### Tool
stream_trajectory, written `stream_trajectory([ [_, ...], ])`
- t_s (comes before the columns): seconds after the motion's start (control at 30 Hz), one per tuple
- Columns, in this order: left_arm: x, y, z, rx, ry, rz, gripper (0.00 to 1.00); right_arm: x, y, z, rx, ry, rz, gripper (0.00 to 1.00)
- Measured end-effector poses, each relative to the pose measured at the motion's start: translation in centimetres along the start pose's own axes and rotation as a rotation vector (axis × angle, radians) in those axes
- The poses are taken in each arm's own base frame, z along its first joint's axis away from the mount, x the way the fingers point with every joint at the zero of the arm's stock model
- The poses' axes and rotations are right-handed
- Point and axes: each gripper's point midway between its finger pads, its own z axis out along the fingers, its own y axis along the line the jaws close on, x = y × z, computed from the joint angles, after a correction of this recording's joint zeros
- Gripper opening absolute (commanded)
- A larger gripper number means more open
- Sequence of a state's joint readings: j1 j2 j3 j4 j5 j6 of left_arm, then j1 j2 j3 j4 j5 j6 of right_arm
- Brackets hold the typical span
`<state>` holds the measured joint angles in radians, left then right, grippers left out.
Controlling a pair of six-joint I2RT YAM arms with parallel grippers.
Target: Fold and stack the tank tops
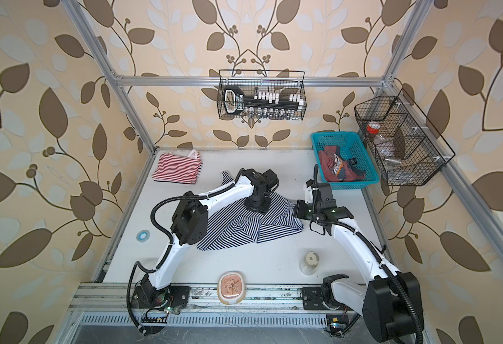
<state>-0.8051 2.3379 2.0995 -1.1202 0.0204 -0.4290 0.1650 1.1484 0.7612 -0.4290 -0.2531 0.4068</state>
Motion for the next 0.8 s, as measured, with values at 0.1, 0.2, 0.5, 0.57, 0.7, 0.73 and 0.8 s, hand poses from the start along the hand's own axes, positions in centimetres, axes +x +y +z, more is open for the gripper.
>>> stream_trajectory([
  [0.1,0.6,0.1,0.7,-0.024,0.031,0.010,0.40,-0.1,0.0,0.0,-0.006,-0.001,0.003,0.00],
  [0.2,1.1,0.7,0.7,-0.057,0.053,0.010,0.40,-0.1,0.0,0.0,-0.012,-0.002,0.002,0.00],
  [0.5,1.8,0.8,0.8,-0.071,0.071,0.020,0.41,0.7,-0.2,0.5,-0.022,0.012,0.006,0.00],
  [0.57,1.9,0.5,0.9,-0.071,0.073,0.027,0.41,0.8,-0.2,0.5,-0.024,0.015,0.007,0.00],
  [0.7,2.5,0.1,1.6,-0.080,0.092,0.042,0.41,0.7,-0.2,0.5,-0.024,0.013,0.007,0.00],
  [0.73,2.7,0.1,1.9,-0.084,0.099,0.045,0.41,0.7,-0.2,0.5,-0.025,0.013,0.007,0.00],
  [0.8,3.0,0.1,2.5,-0.093,0.113,0.048,0.41,0.7,-0.2,0.5,-0.025,0.013,0.007,0.00],
])
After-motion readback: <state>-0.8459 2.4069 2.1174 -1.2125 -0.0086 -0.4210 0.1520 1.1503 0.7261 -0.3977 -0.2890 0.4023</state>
